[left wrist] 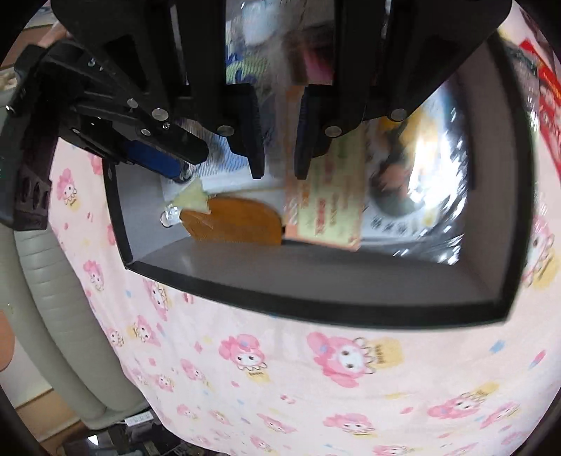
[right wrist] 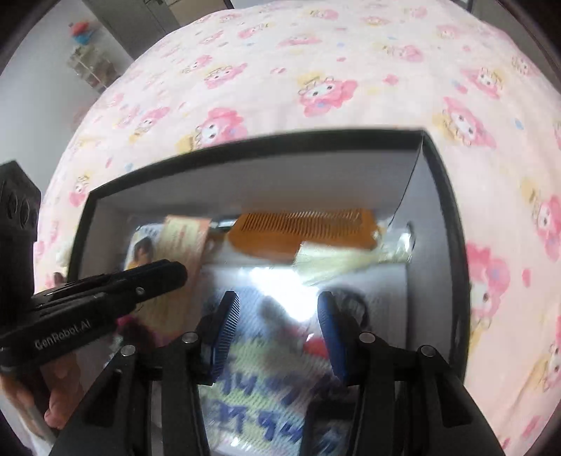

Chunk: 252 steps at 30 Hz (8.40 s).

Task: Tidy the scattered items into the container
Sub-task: 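Release the packaged card in the box and open the left gripper, then withdraw the left gripper from the box toward the beige fabric, then close the left gripper on the beige fabric, then lift the beige fabric with the left gripper toward the black box, then carry the beige fabric with the left gripper over the box rim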

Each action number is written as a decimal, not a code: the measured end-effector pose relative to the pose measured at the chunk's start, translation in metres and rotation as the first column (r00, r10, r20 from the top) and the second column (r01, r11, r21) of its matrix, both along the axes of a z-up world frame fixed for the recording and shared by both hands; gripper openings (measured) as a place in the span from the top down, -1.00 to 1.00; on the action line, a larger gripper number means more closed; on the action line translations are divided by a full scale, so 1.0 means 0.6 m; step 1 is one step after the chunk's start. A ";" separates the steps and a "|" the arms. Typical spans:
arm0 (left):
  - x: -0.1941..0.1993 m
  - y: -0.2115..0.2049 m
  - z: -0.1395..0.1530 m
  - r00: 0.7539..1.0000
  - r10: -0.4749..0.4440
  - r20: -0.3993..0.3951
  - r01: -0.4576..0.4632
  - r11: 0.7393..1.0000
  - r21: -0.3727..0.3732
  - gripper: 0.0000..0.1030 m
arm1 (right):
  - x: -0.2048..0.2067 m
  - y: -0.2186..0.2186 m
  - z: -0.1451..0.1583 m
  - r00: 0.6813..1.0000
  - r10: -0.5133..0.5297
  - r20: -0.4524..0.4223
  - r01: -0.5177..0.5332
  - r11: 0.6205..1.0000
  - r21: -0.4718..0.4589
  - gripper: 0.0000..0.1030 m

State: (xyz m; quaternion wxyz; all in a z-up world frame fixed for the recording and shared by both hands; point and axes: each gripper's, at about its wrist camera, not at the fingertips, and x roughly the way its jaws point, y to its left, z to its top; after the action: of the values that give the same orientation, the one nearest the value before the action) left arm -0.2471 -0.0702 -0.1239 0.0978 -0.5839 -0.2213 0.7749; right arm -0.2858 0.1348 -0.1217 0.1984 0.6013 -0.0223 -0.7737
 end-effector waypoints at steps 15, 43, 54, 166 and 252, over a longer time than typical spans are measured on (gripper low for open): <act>0.114 0.002 0.021 0.995 0.075 -0.059 -0.075 0.997 -0.010 0.38 | 0.095 -0.023 0.034 0.999 0.025 -0.024 -0.025 0.999 0.027 0.09; 0.437 -0.100 0.169 0.971 0.069 -0.229 -0.119 0.970 -0.212 0.17 | 0.400 -0.177 0.165 0.956 0.139 -0.259 -0.140 0.990 0.015 -0.04; 0.506 -0.252 0.142 0.935 0.270 -0.231 -0.311 0.936 -0.163 0.21 | 0.422 -0.338 0.146 0.930 0.296 -0.217 -0.297 0.955 0.028 -0.04; 0.320 0.057 0.031 0.998 -0.029 -0.055 0.028 1.000 -0.008 0.58 | 0.383 -0.094 0.025 0.988 0.151 -0.025 -0.153 0.964 -0.218 0.84; 0.325 0.102 0.025 0.983 0.013 -0.183 -0.023 0.998 -0.053 0.69 | 0.345 0.005 0.048 0.983 0.025 -0.183 -0.068 0.970 -0.232 0.87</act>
State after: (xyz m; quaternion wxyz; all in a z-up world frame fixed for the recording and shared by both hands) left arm -0.0520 -0.0093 -0.1089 0.0946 -0.5109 -0.1955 0.8317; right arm -0.0790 0.1378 -0.0930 0.2881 0.5021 -0.0824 -0.8113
